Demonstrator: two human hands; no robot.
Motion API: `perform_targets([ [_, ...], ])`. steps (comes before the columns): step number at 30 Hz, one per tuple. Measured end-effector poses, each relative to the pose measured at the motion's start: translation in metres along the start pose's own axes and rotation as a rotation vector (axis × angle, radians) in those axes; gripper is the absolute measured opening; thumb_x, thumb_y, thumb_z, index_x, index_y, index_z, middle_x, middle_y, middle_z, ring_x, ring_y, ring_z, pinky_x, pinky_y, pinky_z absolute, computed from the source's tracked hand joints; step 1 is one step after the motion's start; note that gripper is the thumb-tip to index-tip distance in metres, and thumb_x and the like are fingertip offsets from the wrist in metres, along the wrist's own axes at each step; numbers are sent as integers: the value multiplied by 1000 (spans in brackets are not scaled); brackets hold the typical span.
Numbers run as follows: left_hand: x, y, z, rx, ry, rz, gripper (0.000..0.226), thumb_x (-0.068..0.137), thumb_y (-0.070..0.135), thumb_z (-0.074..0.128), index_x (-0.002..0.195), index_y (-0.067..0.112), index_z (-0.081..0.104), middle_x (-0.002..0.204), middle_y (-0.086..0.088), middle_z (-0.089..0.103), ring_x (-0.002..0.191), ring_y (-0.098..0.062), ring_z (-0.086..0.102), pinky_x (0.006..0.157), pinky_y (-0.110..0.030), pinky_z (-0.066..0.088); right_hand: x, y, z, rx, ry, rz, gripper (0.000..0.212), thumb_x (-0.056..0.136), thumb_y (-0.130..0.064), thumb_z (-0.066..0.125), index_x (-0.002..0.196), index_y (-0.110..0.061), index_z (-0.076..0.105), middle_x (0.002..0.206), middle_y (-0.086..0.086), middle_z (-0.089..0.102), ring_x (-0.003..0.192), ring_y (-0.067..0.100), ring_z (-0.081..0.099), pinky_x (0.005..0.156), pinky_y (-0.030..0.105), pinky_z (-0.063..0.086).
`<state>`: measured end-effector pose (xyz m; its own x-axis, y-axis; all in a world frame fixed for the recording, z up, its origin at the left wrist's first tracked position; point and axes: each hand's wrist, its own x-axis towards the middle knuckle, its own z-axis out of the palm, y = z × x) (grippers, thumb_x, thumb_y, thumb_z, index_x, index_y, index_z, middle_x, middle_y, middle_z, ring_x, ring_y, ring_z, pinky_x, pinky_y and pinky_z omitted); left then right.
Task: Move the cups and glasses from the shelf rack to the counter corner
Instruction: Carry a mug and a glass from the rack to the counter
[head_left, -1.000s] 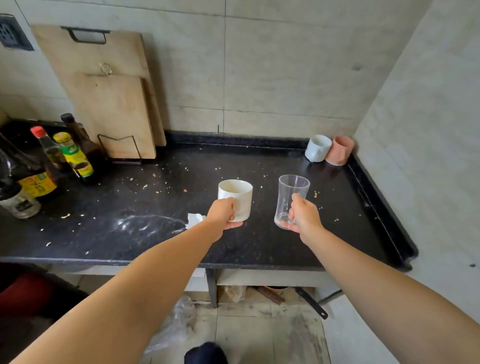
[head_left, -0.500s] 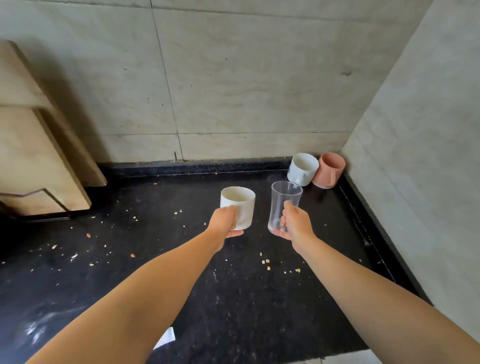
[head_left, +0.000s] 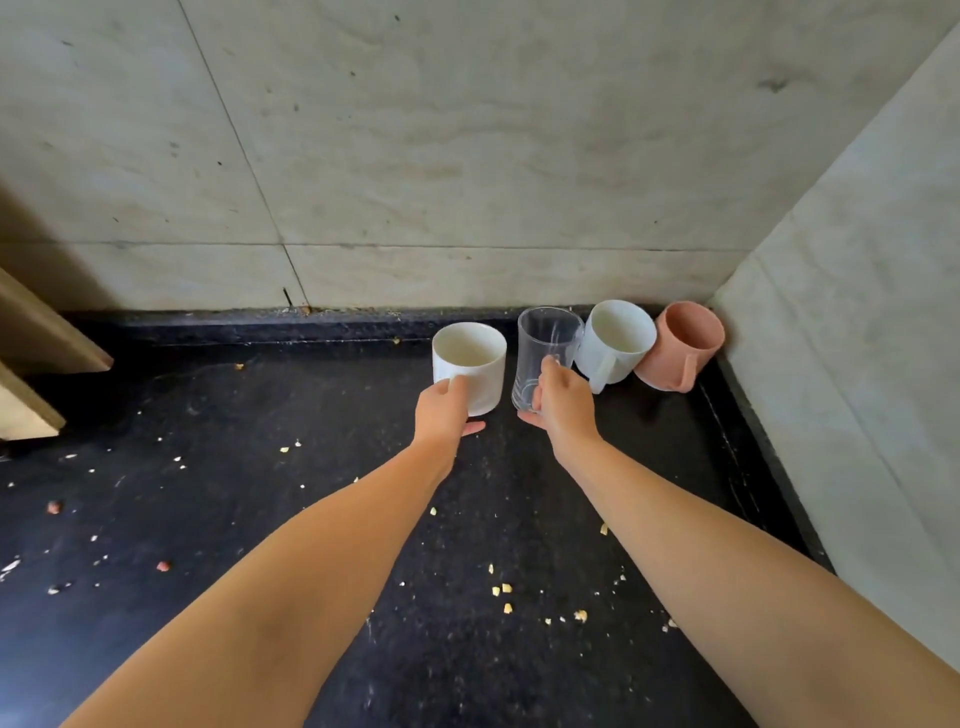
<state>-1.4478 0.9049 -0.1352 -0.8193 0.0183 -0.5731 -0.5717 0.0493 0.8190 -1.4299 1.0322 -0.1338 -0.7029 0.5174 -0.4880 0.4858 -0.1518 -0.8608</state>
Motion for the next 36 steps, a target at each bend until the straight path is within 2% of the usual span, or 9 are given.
perform_targets([
  [4,12,0,10,-12,16,4,38,94,20,39,125,7,55,128,-17,57,106,-25,58,67,-25,56,14,7,3,-33,9,-58,29,98,-36,39,95,-10,52,75,-3,45,74,12,51,64,27,57],
  [10,26,2,22,-32,2,-7,19,93,20,42,107,15,54,124,-13,57,108,-23,57,66,-22,54,24,17,2,-31,58,-133,37,100,-35,36,67,-23,46,68,-4,46,66,9,50,88,37,54],
  [15,38,-1,27,1,-7,-8,35,92,23,47,118,2,60,134,-29,50,100,-26,58,82,-32,56,31,14,1,-69,44,-167,40,100,-34,34,66,-17,47,67,0,48,69,14,47,83,39,47],
  [18,44,1,27,9,0,-3,45,92,23,48,121,-10,55,133,-33,48,98,-28,59,91,-37,55,32,9,0,-155,19,-184,41,102,-33,29,80,-11,56,84,3,60,82,14,53,83,31,38],
  [21,48,-1,28,10,-18,-5,31,92,21,47,99,-3,65,92,-25,57,75,-14,51,86,-35,56,33,10,-1,-188,-9,-183,44,102,-33,26,94,-7,61,104,9,66,97,17,57,89,27,35],
  [24,51,-2,28,20,-6,-27,28,90,20,46,64,13,49,68,-4,46,68,-12,48,82,-29,54,35,11,-1,-221,-44,-186,49,103,-35,24,104,-4,62,110,8,66,100,15,56,89,26,34],
  [31,49,1,19,151,-12,-1,16,92,27,46,87,15,55,86,-5,53,87,-19,47,82,-33,41,36,1,-2,-340,-71,-103,47,101,-42,27,107,-9,59,108,8,61,100,20,55,85,30,36],
  [34,41,4,6,263,13,22,28,94,28,44,113,9,53,100,-5,53,90,-19,48,80,-33,39,27,-1,-8,-388,-43,-63,45,99,-41,35,118,-6,54,106,8,59,88,17,53,72,27,38],
  [36,34,6,-3,379,16,36,33,94,27,43,119,7,51,103,-6,53,86,-19,48,77,-33,40,16,1,-15,-395,-15,-33,41,98,-37,40,124,-6,50,113,4,57,96,19,54,69,26,38],
])
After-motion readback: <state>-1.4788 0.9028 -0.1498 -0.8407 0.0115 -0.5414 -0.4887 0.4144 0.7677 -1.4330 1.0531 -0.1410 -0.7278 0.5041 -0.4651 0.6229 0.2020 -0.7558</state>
